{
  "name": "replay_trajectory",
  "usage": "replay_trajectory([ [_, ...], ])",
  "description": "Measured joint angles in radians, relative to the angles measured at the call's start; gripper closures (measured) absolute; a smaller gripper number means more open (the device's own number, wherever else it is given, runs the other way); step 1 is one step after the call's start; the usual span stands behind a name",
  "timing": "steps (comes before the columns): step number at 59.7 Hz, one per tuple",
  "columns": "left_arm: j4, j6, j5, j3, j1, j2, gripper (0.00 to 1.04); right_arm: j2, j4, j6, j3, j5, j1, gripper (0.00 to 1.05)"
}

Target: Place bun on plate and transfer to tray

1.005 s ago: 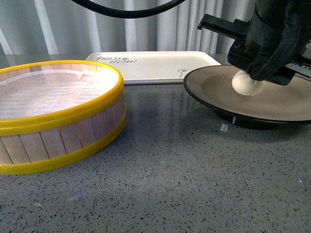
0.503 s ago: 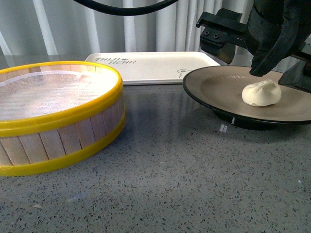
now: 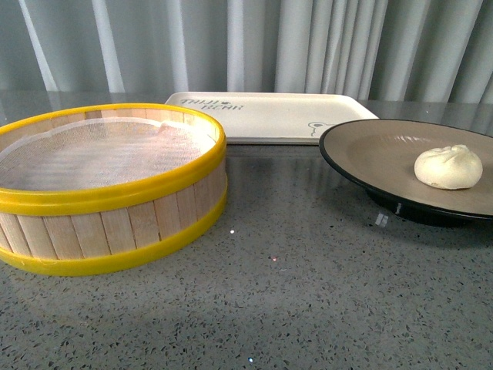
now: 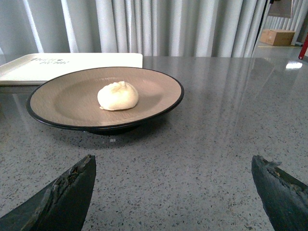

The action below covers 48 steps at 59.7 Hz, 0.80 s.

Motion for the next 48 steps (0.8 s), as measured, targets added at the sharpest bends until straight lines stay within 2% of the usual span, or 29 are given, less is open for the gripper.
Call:
replay_trajectory([
  [18, 0.131, 0.001, -0.018, -0.468, 0.134, -0.401, 0.07, 0.000, 0.000, 0.000, 0.000, 0.000, 0.000, 0.09],
  [31, 0.133, -0.021, -0.024, -0.722, 0.287, -0.673, 0.07, 0.000, 0.000, 0.000, 0.000, 0.000, 0.000, 0.09],
  [34, 0.256, 0.002, -0.043, -0.812, 0.320, -0.737, 0.15, 0.000, 0.000, 0.000, 0.000, 0.000, 0.000, 0.09],
  [39, 0.422, 0.026, 0.022, -0.971, 0.389, -0.858, 0.29, 0.000, 0.000, 0.000, 0.000, 0.000, 0.000, 0.09],
  [48, 0.510, 0.038, 0.087, -1.175, 0.475, -1.004, 0.54, 0.000, 0.000, 0.000, 0.000, 0.000, 0.000, 0.09],
])
